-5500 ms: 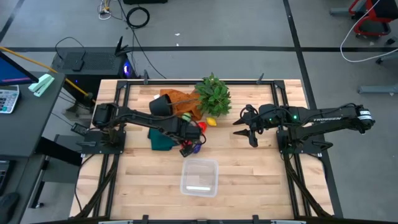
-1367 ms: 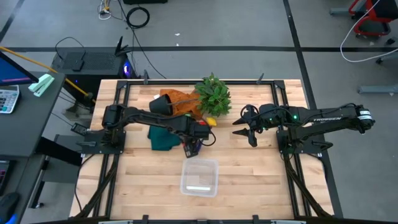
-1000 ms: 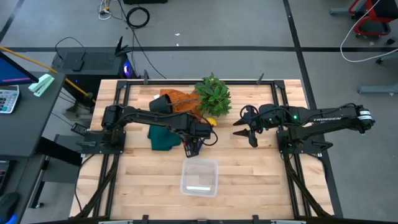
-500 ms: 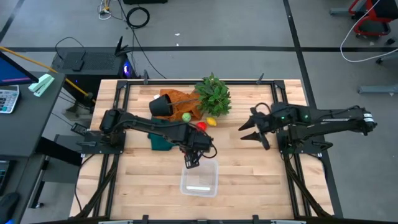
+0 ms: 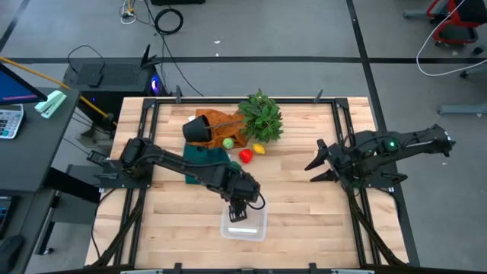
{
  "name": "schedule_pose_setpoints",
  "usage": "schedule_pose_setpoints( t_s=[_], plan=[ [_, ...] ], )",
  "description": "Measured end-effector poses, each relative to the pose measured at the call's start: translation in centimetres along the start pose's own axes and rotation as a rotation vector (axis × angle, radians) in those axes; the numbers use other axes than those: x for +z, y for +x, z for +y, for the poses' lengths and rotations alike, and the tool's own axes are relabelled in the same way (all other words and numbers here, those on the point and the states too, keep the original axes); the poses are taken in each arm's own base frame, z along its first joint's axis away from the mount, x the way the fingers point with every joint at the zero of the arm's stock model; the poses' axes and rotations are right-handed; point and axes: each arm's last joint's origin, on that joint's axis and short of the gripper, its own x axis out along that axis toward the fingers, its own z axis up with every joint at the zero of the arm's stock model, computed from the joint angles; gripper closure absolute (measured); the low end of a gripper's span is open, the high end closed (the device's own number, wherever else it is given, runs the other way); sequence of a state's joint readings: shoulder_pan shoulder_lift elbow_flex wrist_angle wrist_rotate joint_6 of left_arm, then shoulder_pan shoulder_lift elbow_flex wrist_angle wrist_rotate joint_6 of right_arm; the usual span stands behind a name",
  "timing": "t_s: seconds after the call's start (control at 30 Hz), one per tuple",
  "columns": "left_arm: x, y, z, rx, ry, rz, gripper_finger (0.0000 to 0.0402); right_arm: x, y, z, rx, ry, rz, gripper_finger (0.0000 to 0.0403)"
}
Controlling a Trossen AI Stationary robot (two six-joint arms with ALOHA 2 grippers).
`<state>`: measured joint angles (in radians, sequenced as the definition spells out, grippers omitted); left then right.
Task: Pick and placing Produce into tupperware
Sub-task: Put the red tomato into the transparent bin
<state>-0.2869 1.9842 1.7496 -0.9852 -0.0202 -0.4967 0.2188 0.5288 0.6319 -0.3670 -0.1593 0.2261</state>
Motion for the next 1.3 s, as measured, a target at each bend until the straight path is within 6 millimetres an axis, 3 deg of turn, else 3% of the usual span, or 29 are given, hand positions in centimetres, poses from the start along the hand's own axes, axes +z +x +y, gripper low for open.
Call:
schedule_pose_setpoints(
  t_s=[0.47,0.97,1.3],
  plan=[
    [-0.6,0.4,-2.7,-0.039,-0.003,-0.070,0.0180,-0.7,1.5,3.2,-0.037,-0.014,0.001,0.0248],
    [-0.6,6.0,-4.1,-0.049,-0.053,-0.042,0.0178,-2.2,3.2,5.8,-0.081,-0.003,0.052,0.0248],
    [-0.9,6.8,-4.7,-0.059,-0.083,-0.040,0.0178,-2.6,4.1,6.2,-0.129,-0.021,0.055,0.0248]
  ],
)
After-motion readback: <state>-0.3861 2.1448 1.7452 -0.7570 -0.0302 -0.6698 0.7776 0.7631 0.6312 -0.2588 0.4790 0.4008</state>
